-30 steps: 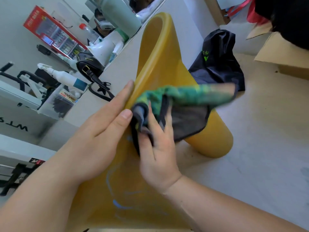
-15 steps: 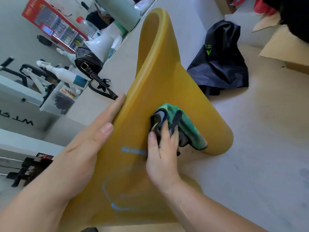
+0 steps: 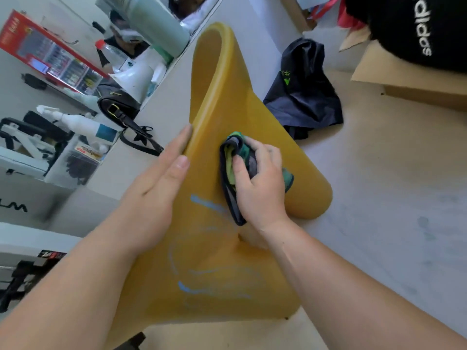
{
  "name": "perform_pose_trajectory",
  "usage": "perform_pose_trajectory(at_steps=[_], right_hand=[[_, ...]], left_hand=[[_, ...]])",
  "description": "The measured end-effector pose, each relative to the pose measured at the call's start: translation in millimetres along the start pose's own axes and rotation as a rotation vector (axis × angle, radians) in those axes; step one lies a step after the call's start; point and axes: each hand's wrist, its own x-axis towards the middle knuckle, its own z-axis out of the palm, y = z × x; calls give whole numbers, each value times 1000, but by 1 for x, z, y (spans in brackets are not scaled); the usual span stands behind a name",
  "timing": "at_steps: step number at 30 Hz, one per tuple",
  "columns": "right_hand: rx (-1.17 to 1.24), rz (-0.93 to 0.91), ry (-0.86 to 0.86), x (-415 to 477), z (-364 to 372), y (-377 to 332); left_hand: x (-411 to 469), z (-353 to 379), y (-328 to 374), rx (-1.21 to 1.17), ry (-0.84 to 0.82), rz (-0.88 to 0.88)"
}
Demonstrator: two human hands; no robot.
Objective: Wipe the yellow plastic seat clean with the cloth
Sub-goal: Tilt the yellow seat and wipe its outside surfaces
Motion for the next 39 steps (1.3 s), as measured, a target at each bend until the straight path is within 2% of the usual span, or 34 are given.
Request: perform_pose_trajectory(at_steps=[6, 8, 11, 14, 18, 22, 24, 28, 31, 33, 39], right_hand=[[-67, -162, -77, -74, 8, -7], [-96, -148, -98, -98, 10, 4], [-136, -26, -78, -95, 16, 14], [-146, 84, 51, -61, 20, -5], [-99, -63, 221, -19, 32, -52], [-113, -201, 359, -17, 46, -35], [-117, -109, 322, -26, 53, -2], [45, 344, 205, -43, 49, 54], [46, 400, 206, -40, 50, 58], [30, 335, 238, -39, 52, 45], [104, -184, 237, -56, 41, -1]], left_hand=[[-11, -4, 6, -116, -22, 38], [-11, -3, 8, -130, -29, 32], [-13, -5, 0, -161, -39, 40], [-12, -7, -6, -167, -73, 92], [-4, -8, -17, -179, -83, 162], [3, -5, -21, -165, -44, 204], [2, -5, -19, -124, -23, 183], [-2, -3, -14, -53, -38, 160], [0, -5, -12, -11, -31, 157], [0, -5, -13, -14, -36, 165], [3, -4, -14, -27, -27, 176]])
